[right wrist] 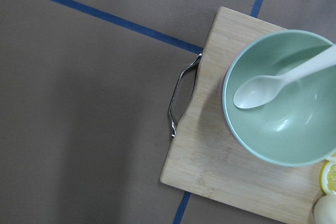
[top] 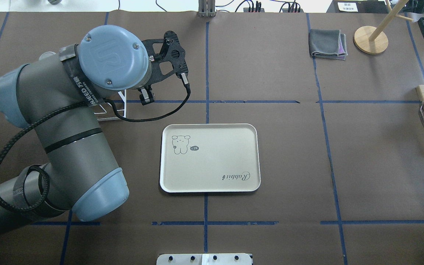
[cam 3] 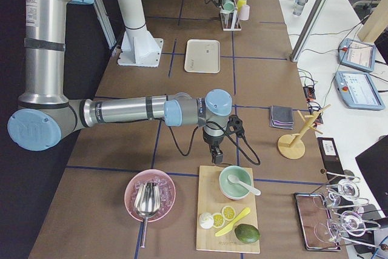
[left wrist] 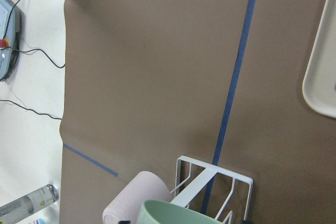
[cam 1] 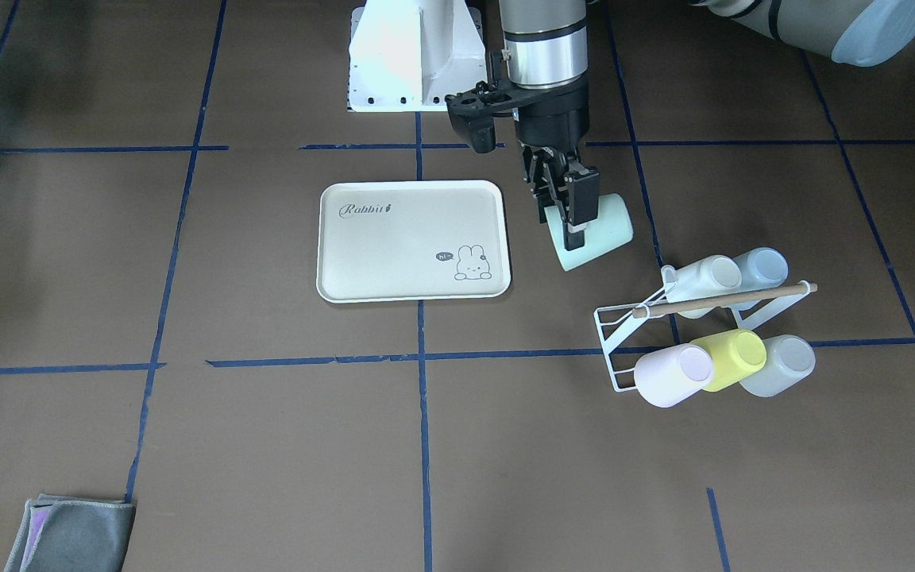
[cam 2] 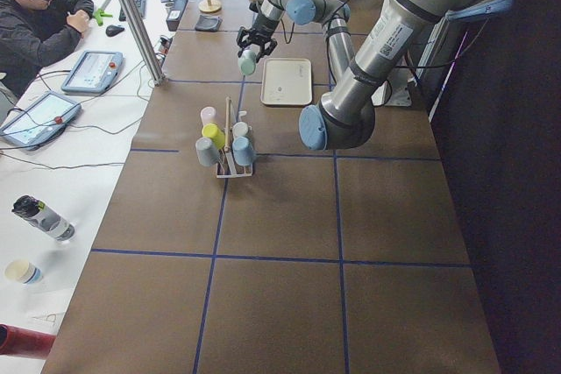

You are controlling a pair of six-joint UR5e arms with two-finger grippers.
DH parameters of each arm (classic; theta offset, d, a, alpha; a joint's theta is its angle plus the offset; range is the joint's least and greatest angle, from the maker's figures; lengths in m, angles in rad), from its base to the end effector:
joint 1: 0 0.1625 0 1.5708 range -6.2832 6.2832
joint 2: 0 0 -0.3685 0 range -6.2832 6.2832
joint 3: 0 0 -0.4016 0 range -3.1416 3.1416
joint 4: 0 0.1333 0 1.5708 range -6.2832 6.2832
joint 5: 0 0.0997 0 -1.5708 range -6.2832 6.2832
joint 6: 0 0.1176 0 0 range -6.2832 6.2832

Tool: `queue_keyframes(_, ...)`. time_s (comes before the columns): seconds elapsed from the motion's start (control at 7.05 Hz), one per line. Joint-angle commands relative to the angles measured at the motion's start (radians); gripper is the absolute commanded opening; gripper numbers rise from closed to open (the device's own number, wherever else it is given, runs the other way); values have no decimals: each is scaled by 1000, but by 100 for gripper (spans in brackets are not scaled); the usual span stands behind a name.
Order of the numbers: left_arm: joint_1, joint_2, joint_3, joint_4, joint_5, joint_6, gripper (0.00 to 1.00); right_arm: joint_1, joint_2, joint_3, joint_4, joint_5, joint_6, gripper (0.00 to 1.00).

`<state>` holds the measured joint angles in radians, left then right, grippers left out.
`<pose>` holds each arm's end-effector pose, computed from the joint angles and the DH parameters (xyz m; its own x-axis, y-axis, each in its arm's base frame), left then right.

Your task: Pick up and place green cup on tray

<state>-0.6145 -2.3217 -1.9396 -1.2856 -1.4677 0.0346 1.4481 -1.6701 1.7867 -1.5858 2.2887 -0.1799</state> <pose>0.3902 -0.4533 0.0752 0.6164 0.7817 0.0947 -0.5704 0.3603 0.7381 -0.0021 -0.4738 0.5605 0.7056 -0.3325 0.6257 0.2521 0.9431 0.2169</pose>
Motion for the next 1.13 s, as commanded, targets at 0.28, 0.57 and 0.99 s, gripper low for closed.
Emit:
queue_keyframes(0.28,13,165,10,-562,-30,-492,72,0,9,0,0,-2,2,99)
queue_keyframes(0.57,15,165,14,-663,-25,-666,72,0,12,0,0,-2,0,99)
queue_keyframes(0.99,19,174,16,-828,30,-838,72,0,15,0,0,-2,-1,99)
